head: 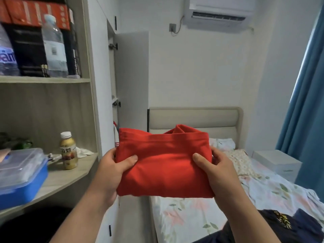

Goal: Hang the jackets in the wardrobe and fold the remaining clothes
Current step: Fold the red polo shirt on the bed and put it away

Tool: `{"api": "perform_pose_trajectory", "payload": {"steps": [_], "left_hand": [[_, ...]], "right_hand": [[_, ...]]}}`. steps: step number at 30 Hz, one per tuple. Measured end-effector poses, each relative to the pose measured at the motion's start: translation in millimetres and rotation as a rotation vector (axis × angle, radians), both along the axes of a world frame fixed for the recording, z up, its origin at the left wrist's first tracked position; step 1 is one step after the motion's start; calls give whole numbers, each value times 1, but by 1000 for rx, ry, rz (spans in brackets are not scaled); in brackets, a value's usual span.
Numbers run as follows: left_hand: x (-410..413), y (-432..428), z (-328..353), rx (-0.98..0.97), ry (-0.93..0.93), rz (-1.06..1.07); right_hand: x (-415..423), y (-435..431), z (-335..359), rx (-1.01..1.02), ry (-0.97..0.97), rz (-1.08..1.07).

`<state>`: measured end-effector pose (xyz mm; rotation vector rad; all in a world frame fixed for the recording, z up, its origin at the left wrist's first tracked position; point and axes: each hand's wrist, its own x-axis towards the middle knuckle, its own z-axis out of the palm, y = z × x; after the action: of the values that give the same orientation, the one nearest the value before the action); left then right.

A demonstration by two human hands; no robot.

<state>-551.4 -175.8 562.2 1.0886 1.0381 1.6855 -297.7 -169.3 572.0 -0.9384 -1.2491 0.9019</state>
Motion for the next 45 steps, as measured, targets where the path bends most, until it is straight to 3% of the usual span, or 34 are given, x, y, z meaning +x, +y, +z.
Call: {"api": "perform_pose_trajectory", "payload": {"steps": [19, 33, 45], "left_hand": [[-104, 155, 1, 74, 51, 131], [-103, 345, -10, 32, 129, 260], [-141, 500, 10, 73, 216, 384]], "right_hand": [[-110, 163, 5, 28, -14, 11], [-119, 380, -15, 24, -7, 16], [-160, 547, 7, 52, 4, 93]]}}
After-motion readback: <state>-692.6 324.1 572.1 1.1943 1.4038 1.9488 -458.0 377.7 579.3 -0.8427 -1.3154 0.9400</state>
